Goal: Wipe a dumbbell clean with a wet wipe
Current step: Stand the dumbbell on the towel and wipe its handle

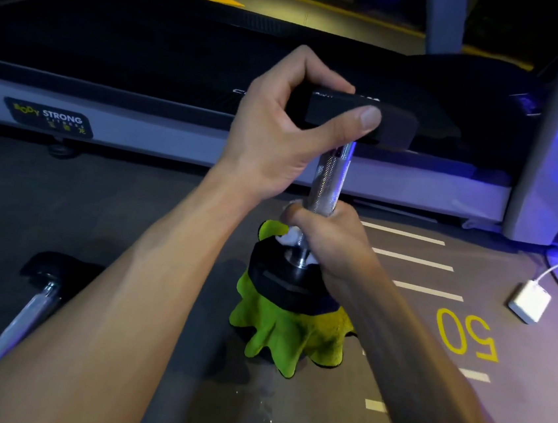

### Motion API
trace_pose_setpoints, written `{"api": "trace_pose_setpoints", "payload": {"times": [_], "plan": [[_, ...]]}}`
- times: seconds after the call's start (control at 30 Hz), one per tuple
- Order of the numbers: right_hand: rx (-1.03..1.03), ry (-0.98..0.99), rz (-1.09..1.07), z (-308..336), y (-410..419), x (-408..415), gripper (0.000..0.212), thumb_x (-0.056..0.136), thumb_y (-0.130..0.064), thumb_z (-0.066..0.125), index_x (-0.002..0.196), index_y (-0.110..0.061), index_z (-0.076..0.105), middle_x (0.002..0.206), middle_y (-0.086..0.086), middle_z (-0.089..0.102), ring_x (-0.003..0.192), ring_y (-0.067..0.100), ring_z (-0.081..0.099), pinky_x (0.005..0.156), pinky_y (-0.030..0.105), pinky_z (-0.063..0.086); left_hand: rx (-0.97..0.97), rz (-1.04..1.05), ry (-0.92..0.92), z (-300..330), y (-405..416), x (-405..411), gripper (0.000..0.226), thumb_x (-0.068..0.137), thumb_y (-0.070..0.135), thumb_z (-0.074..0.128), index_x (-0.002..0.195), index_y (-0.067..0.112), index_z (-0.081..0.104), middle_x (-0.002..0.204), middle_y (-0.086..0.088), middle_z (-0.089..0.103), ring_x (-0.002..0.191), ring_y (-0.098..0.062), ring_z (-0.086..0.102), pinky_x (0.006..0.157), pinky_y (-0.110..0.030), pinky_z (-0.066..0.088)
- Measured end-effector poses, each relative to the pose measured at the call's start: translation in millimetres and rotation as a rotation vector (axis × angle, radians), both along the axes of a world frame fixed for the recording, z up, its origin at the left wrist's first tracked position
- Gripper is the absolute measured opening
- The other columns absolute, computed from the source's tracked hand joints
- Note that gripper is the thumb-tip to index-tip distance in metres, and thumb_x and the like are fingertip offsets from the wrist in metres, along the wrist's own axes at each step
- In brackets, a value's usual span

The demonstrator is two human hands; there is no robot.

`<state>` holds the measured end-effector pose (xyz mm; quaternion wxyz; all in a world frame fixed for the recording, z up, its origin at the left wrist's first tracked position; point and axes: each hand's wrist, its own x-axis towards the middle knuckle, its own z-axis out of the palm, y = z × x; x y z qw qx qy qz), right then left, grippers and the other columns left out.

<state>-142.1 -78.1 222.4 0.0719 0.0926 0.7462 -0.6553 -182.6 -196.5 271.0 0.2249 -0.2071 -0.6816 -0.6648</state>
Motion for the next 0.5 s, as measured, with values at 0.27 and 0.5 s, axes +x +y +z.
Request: {"api": "trace_pose_setpoints", "payload": {"times": [0.27,0.5], "plan": [[-0.335,-0.139,-0.05,7.0,-0.4,5.0,0.033,0.075,-0.044,0.058,0.078,-0.011,0.057,0.069,0.004,0.056,0.067,0.025,0.052,0.07,0.04,0.047,-0.03,-0.005,0.004,0.2,0.2,0.6,0.037,0.084,0.026,0.087,0.103,0.003,0.066,0.106,-0.019,0.074,0.095,-0.033,0.071,0.082,-0.053,0.059],[-0.514,-0.234,0.349,10.3,18.3,-16.4,0.029,0.067,-0.035,0.061,0.07,-0.009,0.047,0.052,0.005,0.036,0.049,0.02,0.038,0.062,0.035,0.034,-0.014,-0.044,0.006,2.1,-1.4,2.6,0.03,0.085,0.018,0.087,0.102,0.006,0.065,0.108,-0.022,0.073,0.098,-0.033,0.071,0.085,-0.045,0.058]]}}
